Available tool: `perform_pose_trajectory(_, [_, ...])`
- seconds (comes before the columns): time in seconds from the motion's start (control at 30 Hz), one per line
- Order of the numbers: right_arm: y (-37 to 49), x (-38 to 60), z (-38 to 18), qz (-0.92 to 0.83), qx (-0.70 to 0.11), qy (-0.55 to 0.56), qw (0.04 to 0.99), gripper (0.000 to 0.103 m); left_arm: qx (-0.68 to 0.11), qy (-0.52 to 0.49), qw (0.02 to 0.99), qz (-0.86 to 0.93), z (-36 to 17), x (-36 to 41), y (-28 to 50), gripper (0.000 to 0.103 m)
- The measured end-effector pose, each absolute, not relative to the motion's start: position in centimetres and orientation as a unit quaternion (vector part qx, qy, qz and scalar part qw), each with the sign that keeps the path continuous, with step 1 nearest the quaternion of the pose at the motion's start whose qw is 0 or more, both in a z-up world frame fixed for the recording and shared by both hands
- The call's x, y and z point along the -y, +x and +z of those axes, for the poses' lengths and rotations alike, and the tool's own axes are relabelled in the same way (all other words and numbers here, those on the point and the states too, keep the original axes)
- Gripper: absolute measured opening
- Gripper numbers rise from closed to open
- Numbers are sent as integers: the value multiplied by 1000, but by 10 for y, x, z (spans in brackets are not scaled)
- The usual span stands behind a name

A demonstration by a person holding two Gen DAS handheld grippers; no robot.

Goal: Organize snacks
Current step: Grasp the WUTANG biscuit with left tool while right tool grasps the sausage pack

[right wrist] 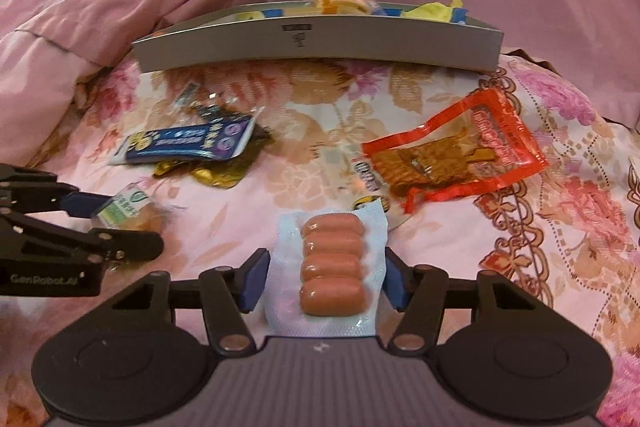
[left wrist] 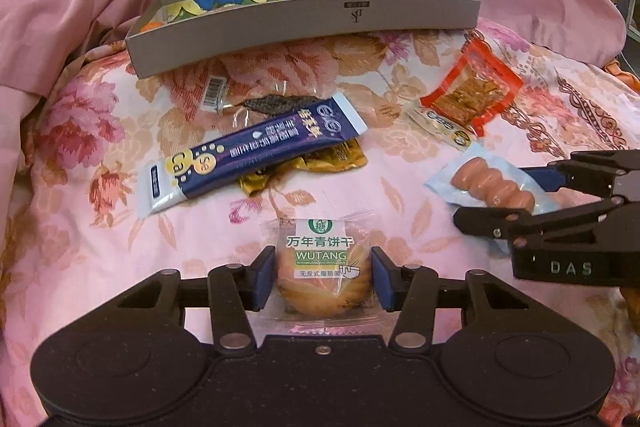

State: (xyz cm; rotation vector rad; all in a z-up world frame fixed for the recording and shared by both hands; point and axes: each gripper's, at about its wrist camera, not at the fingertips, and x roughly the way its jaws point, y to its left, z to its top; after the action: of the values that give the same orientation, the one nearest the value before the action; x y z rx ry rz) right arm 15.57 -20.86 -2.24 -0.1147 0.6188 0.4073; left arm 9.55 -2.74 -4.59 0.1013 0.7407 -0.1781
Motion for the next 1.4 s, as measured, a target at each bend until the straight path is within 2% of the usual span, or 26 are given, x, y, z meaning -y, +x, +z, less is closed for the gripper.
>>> perform_pose_trajectory(0.17, [141, 205, -22, 220, -302, -68, 925, 63, -366, 54, 925, -88, -46, 28, 92, 53])
perform_pose_trajectory(0.43, [140, 207, -25, 228, -305, -66, 922, 77, -372, 54, 923, -85, -47, 28, 94, 60])
perform_pose_trajectory(0.6, [136, 206, -30, 229, -296, -67, 925, 80, -374, 52, 922, -88, -48, 30, 94, 53])
perform_pose_trajectory(0.8, [131, 205, -30, 232, -297, -72, 924, 65, -375, 42, 922, -86, -47, 29, 91, 51])
perform_pose_trajectory(1.1, [122, 204, -29, 234, -302, -70, 922, 58, -379, 39, 921, -84, -42, 32, 82, 51])
perform_pose_trajectory(1.4, [111, 194, -25, 239, -282, -138, 919, 56, -370, 34, 926, -70, -32, 30, 79, 51])
